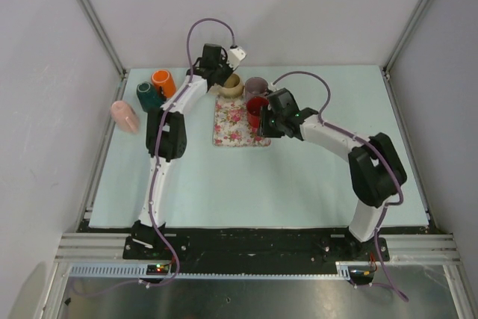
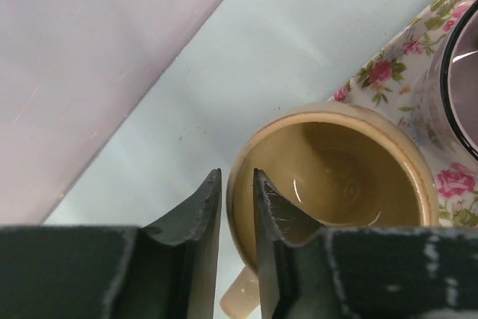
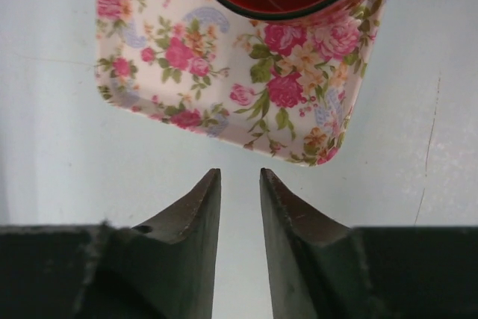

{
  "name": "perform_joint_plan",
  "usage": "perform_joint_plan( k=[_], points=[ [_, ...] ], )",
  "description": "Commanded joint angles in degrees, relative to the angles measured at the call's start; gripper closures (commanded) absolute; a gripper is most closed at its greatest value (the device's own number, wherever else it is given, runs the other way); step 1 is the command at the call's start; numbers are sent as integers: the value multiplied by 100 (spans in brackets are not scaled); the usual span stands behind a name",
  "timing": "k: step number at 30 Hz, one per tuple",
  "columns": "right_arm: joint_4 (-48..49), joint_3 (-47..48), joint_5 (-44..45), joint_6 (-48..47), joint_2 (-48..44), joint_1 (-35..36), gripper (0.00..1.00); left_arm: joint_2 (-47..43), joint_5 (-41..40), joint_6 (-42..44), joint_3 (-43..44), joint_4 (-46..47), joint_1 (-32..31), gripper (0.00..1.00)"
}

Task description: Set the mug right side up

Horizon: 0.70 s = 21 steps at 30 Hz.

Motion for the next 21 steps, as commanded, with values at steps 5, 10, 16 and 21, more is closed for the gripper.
perform_joint_plan(
  k=[5,10,16,21],
  points=[
    [810,-28,70,548,750,-103,82,-575,17,40,27,339,8,54],
    [1433,-28,46,707,1066,-240,89,-943,-69,2,-67,336,15,39],
    [1829,123,38,849,1430,-433,91,-1722,0,-241,-526,324,161,26],
    [1805,576,-24,731,1756,-542,92,-2666,303,-271,-1489,193,345,17]
  ],
)
